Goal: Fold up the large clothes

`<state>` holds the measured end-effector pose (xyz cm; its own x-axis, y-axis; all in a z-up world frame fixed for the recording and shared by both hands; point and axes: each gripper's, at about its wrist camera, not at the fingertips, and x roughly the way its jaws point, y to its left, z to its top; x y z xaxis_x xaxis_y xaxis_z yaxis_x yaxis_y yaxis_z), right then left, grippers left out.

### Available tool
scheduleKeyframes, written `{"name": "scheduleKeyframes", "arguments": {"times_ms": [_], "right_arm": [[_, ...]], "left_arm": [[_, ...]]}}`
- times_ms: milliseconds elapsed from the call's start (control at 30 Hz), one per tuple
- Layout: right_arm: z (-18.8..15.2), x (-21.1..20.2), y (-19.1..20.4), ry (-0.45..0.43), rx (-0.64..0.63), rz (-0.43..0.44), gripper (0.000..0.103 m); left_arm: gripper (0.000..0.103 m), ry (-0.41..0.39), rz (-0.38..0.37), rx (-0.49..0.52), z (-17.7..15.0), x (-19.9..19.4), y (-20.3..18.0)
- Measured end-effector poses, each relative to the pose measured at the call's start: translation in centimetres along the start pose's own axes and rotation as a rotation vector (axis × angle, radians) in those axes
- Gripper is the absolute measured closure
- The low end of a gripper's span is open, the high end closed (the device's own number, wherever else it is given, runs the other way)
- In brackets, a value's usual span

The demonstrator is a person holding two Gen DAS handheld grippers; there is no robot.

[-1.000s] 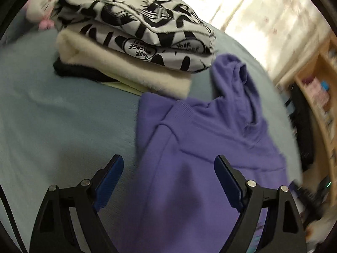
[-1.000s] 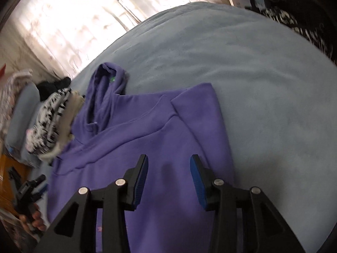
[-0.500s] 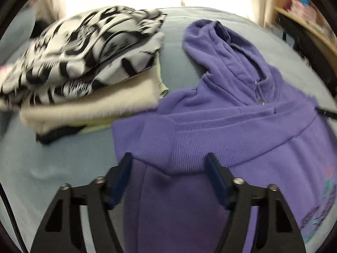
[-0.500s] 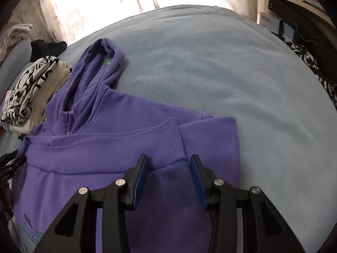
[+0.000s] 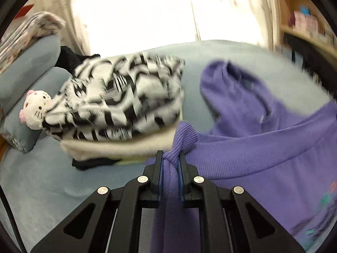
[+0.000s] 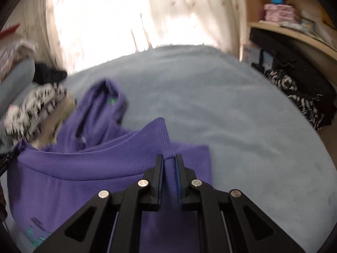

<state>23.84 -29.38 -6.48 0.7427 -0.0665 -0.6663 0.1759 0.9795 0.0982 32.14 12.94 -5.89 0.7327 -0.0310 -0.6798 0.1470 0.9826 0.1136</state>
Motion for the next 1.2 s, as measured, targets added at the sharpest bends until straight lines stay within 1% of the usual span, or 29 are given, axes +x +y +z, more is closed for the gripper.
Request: {"name": "scheduleKeyframes", "arguments": {"times_ms": [67, 133, 200, 267, 300, 367, 400, 433, 467, 533, 633, 700, 733, 767, 800, 833, 900, 933, 967, 1000, 1033, 1067, 1133, 1167, 1200], "right_arm": [[1.2, -1.6, -0.5, -0.060, 0.036, -0.002, 0.094], [2.2, -1.7, -0.4, -0.089, 0.047, -0.006, 0.094], [3.0, -0.8, 0.1, -0.091, 0.053, -0.016, 0.094], [3.5, 1.3, 0.7, -0.077, 0.047, -0.040, 0.094], [3.4, 2.1, 0.9, -0.069, 0.043, -0.053, 0.094], [3.1, 5.3, 1.5, -0.028, 0.008, -0.112, 0.094], [2.5, 6.8, 1.6, 0.002, 0.006, -0.136, 0.094], [2.0, 8.1, 1.5, 0.033, 0.005, -0.158, 0.094], [1.3, 10.1, 1.4, 0.080, 0.002, -0.183, 0.094], [-0.2, 12.4, 1.0, 0.142, 0.004, -0.203, 0.094], [-0.6, 12.7, 1.1, 0.137, -0.006, -0.223, 0.093], [-0.4, 12.5, 1.0, 0.148, -0.006, -0.203, 0.089], [-0.2, 12.2, 0.7, 0.155, 0.005, -0.185, 0.088], [0.0, 11.7, 0.4, 0.159, 0.023, -0.165, 0.088], [0.2, 11.1, 0.4, 0.157, 0.041, -0.155, 0.087], [0.4, 10.2, 0.1, 0.147, 0.078, -0.139, 0.086], [0.7, 8.3, 0.0, 0.108, 0.132, -0.106, 0.086], [0.9, 7.6, 0.3, 0.092, 0.138, -0.082, 0.086], [1.0, 6.9, 1.1, 0.076, 0.129, -0.050, 0.086], [1.1, 6.6, 1.9, 0.072, 0.114, -0.038, 0.086], [1.1, 6.3, 3.3, 0.072, 0.085, -0.023, 0.086], [1.1, 6.3, 4.8, 0.078, 0.058, -0.003, 0.086], [1.1, 6.9, 7.9, 0.108, 0.016, 0.052, 0.086], [0.9, 7.3, 9.6, 0.126, -0.001, 0.089, 0.086], [0.6, 7.6, 10.7, 0.135, -0.014, 0.106, 0.086]], "left_arm": [[0.094, -0.039, -0.012, -0.044, 1.4, -1.0, 0.4], [0.094, -0.052, -0.013, -0.065, 2.2, -0.9, 0.4], [0.094, -0.048, -0.010, -0.081, 2.6, 0.2, 0.4], [0.094, -0.013, -0.013, -0.113, 2.6, 2.5, 0.6], [0.094, 0.005, -0.017, -0.129, 2.2, 3.7, 0.6], [0.094, 0.042, -0.016, -0.147, 1.5, 6.3, 0.5], [0.094, 0.054, -0.015, -0.149, 1.1, 7.2, 0.4], [0.094, 0.084, -0.005, -0.152, 0.4, 9.0, 0.4], [0.093, 0.104, -0.011, -0.164, -0.2, 10.2, 0.6], [0.092, 0.099, -0.033, -0.193, -1.1, 11.5, 0.9], [0.088, 0.082, -0.055, -0.210, -1.6, 11.9, 1.2], [0.087, 0.087, -0.080, -0.228, -1.5, 12.1, 1.8], [0.082, 0.090, -0.079, -0.230, -1.4, 12.0, 1.9], [0.073, 0.095, -0.054, -0.223, -1.3, 11.6, 1.8], [0.068, 0.093, -0.031, -0.216, -1.2, 11.1, 1.8], [0.065, 0.073, 0.008, -0.196, -1.1, 10.0, 1.4], [0.065, 0.026, 0.029, -0.168, -0.9, 8.0, 0.6], [0.065, -0.021, 0.029, -0.149, -0.8, 6.4, 0.0], [0.065, -0.048, 0.022, -0.136, -0.7, 5.5, -0.5], [0.065, -0.076, 0.006, -0.116, -0.5, 4.5, -1.4], [0.067, -0.088, -0.008, -0.101, -0.2, 3.9, -2.2], [0.075, -0.091, -0.017, -0.090, -0.1, 3.5, -3.0], [0.087, -0.063, -0.051, -0.087, 0.3, 3.7, -4.4], [0.087, -0.041, -0.075, -0.092, 0.3, 4.3, -5.2], [0.087, -0.029, -0.083, -0.098, 0.2, 4.6, -5.7]]}}
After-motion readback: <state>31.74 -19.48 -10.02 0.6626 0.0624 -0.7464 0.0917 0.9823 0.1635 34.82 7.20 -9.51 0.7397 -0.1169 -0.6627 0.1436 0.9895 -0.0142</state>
